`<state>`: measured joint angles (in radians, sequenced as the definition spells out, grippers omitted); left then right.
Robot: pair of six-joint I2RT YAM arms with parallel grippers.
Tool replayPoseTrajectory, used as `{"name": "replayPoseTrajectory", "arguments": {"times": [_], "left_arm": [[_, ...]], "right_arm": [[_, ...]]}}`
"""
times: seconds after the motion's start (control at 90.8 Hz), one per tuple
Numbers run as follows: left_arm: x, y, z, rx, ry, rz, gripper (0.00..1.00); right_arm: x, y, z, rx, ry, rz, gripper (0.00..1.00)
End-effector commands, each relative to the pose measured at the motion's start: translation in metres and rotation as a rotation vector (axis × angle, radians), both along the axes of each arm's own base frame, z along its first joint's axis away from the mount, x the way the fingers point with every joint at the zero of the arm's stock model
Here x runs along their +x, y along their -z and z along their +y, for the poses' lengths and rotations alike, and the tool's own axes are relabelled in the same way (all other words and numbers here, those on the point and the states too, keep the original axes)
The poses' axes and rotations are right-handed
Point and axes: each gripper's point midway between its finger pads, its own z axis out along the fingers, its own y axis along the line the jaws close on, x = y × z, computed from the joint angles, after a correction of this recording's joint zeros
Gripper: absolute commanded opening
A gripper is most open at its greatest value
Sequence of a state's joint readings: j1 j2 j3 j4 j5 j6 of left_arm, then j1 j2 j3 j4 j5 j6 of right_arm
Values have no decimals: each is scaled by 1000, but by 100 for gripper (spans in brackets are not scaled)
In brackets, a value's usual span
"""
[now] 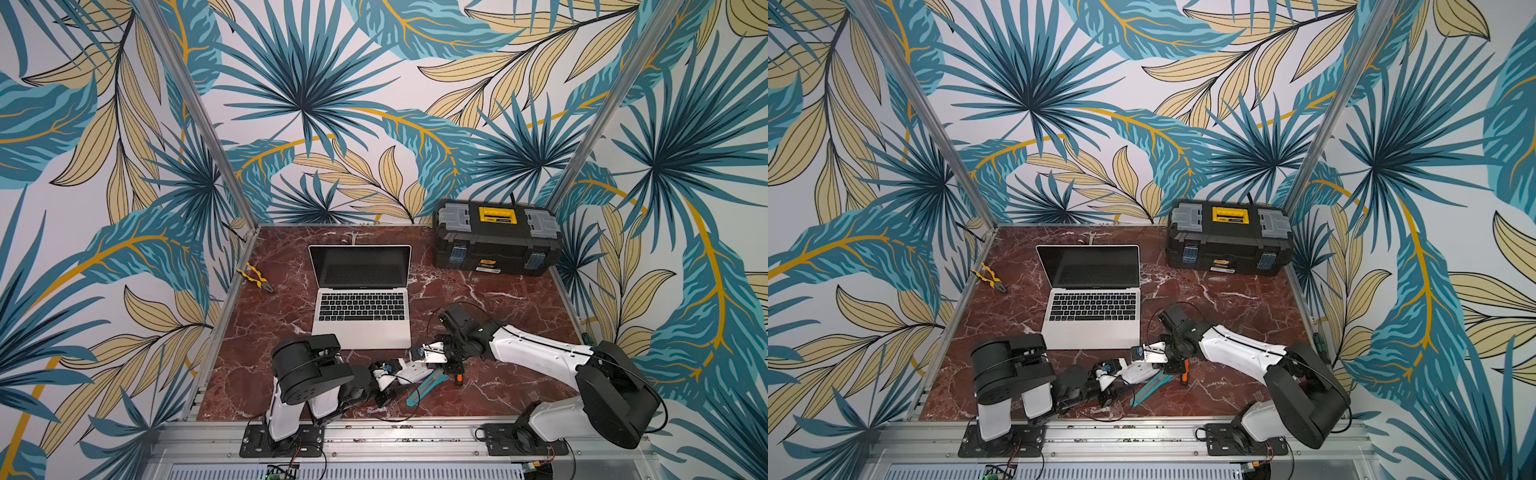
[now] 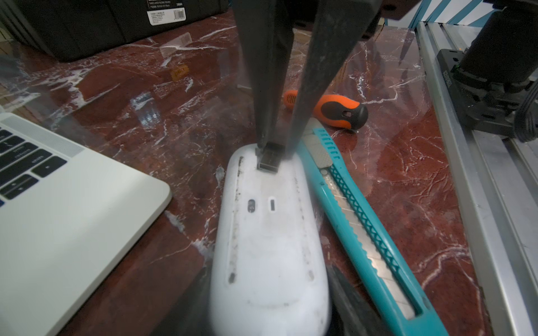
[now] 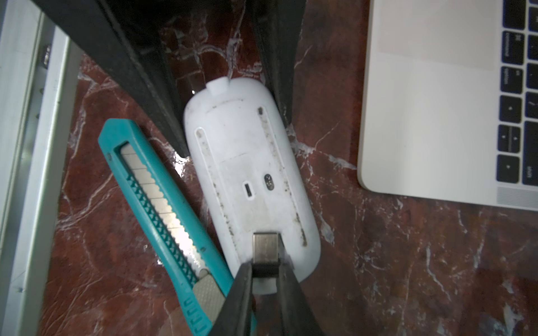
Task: Remove the wireless mouse receiver from the laptop
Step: Insert the USB plug into the mouse.
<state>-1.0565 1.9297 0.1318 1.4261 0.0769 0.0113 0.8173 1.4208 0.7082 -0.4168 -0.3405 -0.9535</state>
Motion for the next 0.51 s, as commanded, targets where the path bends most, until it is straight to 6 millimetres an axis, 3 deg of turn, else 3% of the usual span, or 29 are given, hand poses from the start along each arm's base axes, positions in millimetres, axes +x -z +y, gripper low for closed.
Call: {"name": "replayPoseTrajectory", "arguments": {"times": [0.0, 0.496], "left_arm": [[-2, 10, 1, 26, 12, 22, 52], [-1, 11, 0, 29, 9, 21, 52]], "right_arm": [[-5, 12, -9, -45, 11, 13, 22], [7, 6, -6, -33, 36, -43, 31]]}}
